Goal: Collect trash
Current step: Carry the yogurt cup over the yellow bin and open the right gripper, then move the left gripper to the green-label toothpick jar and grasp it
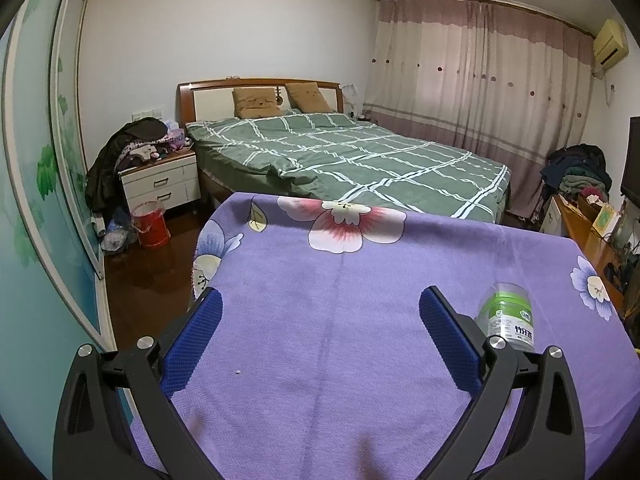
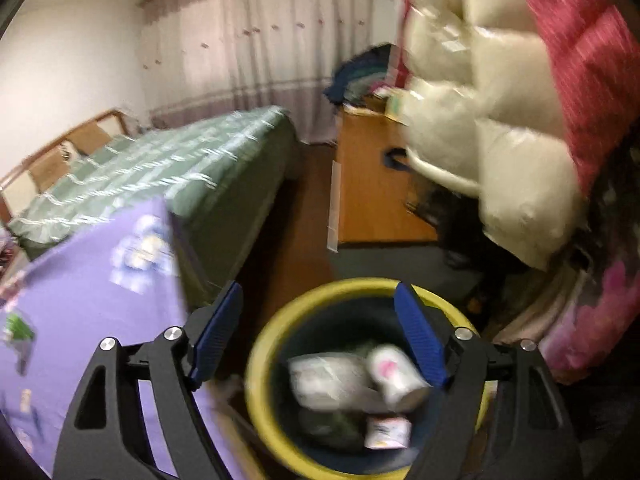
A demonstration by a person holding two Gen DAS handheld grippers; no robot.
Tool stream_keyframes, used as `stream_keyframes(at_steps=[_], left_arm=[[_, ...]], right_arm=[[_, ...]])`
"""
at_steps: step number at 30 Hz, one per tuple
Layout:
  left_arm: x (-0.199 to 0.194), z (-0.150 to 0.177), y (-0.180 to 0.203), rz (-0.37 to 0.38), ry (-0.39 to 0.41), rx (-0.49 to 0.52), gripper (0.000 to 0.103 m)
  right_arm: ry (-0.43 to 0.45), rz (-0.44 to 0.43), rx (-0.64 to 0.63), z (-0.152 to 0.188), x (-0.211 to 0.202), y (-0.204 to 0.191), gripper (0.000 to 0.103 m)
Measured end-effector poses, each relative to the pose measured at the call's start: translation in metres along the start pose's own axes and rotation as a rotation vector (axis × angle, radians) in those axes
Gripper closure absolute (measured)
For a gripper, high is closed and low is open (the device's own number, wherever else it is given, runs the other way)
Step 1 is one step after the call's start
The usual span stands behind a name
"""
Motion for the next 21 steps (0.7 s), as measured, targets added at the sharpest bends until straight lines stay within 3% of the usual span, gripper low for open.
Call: stream_keyframes(at_steps=[7,11,15,17,21], left_arm=[[-0.003,0.0,0.006,0.003,0.021,0.034,0.005],[-0.007,0.002,0.01,0.027,0.028,0.047,0.005],[-0.008,0.006,0.022,0.079,0.003,0.074,0.005],[-0.01,0.008,0.036,0.148,-0.023,0.096,0.005],[-0.021,0.013,0.074,0.28,-0.058,0.186,0.005]], right_arm=[[0.08,-0.211,-0.104,-0.041,-0.009,-0.122,0.024],[0.112,-0.251,-0.2,-0.041,-0.001,-0.173,0.024],[0.047,-0.248,-0.239,-0.024,0.024,-0.182,0.024],[0.011,-0.263,-0.225,-0.021,0.033,-0.178,0.024],[0.018,-0.27,-0.193,-0.022,0.032,-0.172,0.024]])
Point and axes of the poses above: each gripper's, at about its wrist camera, not at the fingertips, and x roughly the way its jaws point, y to its right, z to its underside, the point moved 7 cm from there along x, roughly the way its jaws point, and after that the axes turned 5 degrees about -y, right-handed, at the moved point
